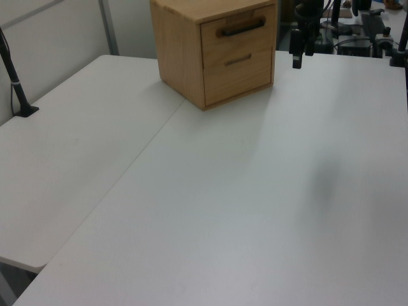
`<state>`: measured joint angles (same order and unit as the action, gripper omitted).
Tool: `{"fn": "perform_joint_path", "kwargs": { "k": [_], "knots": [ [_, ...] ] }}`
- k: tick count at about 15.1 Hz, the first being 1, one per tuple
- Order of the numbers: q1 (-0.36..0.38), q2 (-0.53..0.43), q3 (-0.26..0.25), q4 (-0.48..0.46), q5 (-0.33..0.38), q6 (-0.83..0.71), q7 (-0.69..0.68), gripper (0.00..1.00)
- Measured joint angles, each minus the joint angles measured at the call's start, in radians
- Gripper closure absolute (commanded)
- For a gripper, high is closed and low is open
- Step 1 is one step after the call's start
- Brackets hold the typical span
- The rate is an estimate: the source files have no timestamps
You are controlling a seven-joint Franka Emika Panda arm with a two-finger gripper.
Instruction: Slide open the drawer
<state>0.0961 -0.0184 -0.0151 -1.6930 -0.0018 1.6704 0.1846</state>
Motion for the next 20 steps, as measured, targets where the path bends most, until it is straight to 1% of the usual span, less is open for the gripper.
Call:
{"fn": "perform_joint_path", "kwargs": {
  "k": [15, 20],
  "knots": [
    [0.000, 0.000, 0.000, 0.000, 0.000, 0.000, 0.000, 0.00],
    [-0.001, 0.001, 0.000, 0.000, 0.000, 0.000, -0.079, 0.00]
  ]
}}
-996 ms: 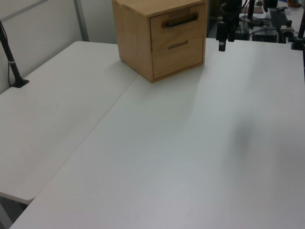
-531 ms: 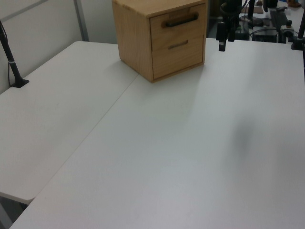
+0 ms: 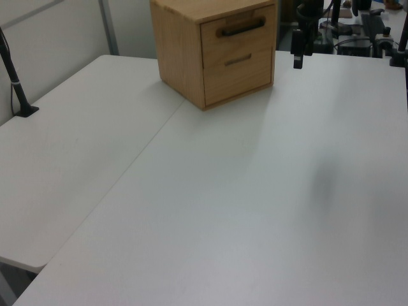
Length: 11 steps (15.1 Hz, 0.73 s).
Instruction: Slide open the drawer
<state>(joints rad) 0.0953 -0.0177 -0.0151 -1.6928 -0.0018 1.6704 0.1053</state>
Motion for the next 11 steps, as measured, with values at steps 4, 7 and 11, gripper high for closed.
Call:
{"fn": "perform_joint_path", "kwargs": {
  "k": [4, 7, 11],
  "knots": [
    [0.000, 0.011, 0.000, 0.000, 0.000, 0.000, -0.126, 0.00],
    [-0.002, 0.022, 0.000, 0.000, -0.002, 0.000, -0.273, 0.00],
    [-0.045, 0.027, -0.002, 0.031, -0.016, 0.005, -0.449, 0.00]
  ]
}}
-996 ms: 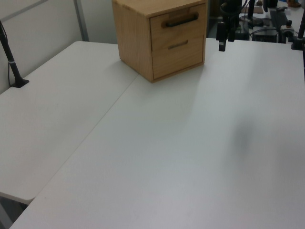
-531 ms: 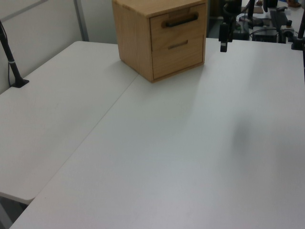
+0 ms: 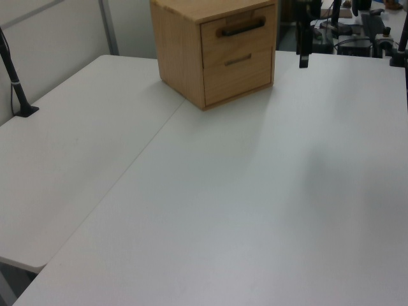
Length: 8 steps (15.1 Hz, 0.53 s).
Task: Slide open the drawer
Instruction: 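Move the open gripper to the black handle of the upper drawer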
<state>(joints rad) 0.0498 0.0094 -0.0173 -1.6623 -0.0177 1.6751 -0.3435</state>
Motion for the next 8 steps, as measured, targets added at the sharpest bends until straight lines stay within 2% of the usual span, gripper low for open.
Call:
{"fn": "perform_joint_path", "kwargs": {
  "k": [4, 8],
  "knots": [
    [-0.070, 0.022, -0.003, 0.045, -0.043, 0.124, -0.140, 0.00],
    [-0.088, 0.088, -0.004, 0.050, -0.151, 0.331, -0.164, 0.00]
  ]
}}
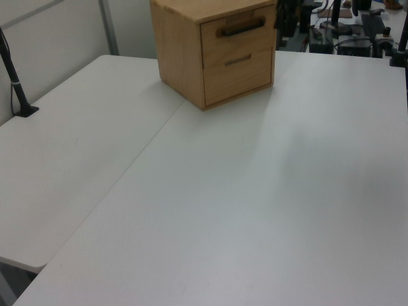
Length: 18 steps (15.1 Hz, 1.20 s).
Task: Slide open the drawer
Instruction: 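Move the open gripper to the black handle of the upper drawer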
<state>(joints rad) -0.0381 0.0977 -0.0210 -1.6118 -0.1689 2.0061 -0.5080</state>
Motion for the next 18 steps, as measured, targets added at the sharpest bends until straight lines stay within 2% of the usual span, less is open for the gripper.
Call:
{"fn": "perform_joint_path", "kwargs": {
  "k": [7, 10, 14, 15, 18],
  "knots": [
    [-0.018, 0.090, 0.000, 0.005, -0.224, 0.254, 0.000, 0.00],
    [-0.052, 0.121, -0.001, 0.006, -0.327, 0.358, -0.023, 0.00],
    [-0.123, 0.160, -0.001, 0.006, -0.344, 0.506, -0.150, 0.05],
    [-0.141, 0.167, -0.001, 0.007, -0.344, 0.543, -0.179, 0.15],
    [-0.170, 0.199, -0.001, 0.007, -0.357, 0.636, -0.249, 0.29]
  ]
}}
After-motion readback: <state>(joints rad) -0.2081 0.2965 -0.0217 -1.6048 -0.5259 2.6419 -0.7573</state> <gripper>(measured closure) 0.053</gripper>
